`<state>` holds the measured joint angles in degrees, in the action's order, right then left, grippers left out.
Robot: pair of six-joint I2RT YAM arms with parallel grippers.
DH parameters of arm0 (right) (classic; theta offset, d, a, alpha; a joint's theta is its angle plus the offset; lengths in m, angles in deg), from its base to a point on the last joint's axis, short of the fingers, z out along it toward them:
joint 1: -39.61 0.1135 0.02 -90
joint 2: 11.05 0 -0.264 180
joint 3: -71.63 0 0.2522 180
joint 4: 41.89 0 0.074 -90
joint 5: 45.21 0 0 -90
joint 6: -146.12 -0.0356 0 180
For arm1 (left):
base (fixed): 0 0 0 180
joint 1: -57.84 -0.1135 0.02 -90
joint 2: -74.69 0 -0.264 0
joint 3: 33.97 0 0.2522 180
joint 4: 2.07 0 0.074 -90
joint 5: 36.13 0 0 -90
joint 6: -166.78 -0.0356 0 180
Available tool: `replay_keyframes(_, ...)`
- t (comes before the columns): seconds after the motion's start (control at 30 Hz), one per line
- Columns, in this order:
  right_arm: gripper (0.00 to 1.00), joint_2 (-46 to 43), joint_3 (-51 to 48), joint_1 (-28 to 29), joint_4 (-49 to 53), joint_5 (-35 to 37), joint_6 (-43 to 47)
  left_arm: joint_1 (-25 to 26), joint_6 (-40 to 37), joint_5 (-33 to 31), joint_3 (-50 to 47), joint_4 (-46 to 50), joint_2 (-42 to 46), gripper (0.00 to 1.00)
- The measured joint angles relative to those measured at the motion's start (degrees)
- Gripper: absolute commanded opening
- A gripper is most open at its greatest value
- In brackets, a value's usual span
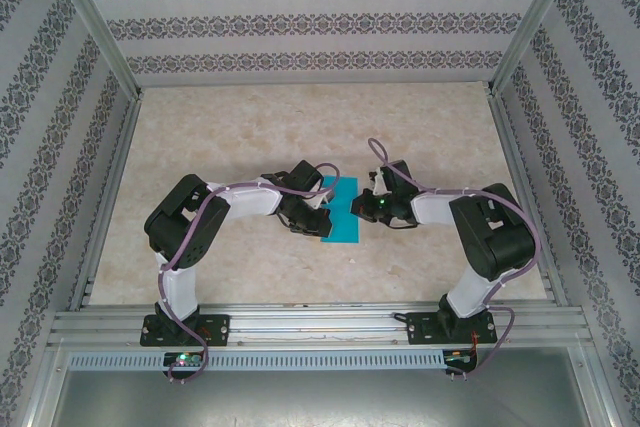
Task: Fold a paper plane with a square sheet of paper (fold left side to right side)
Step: Fold the triangle a second time at the center of the table.
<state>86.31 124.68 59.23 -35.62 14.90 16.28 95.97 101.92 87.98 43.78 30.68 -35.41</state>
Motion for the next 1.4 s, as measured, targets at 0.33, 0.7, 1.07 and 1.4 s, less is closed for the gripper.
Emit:
replay_keyframes(0.33, 0.00, -1.7, 1.0, -4.3, 3.9, 0.7, 2.3, 0.0, 0.0, 0.2, 0.0, -0.1, 0.0, 0.08)
replay_keyframes(0.7, 0.00, -9.3, -0.5, 1.0, 2.3, -0.7, -1.5, 0.0, 0.0, 0.2, 0.0, -0.1, 0.0, 0.08)
replay_keyframes(1.07, 0.00, -0.5, -0.5, 3.4, 0.0, -0.8, -4.0, 0.0, 0.2, 0.3, 0.1, -0.1, 0.0, 0.09)
replay_keyframes(1.4, 0.00, -0.2, -0.4, 3.4, 0.0, -0.5, -5.1, 0.0, 2.2, 0.8, 2.1, 0.4, 0.0, 0.09)
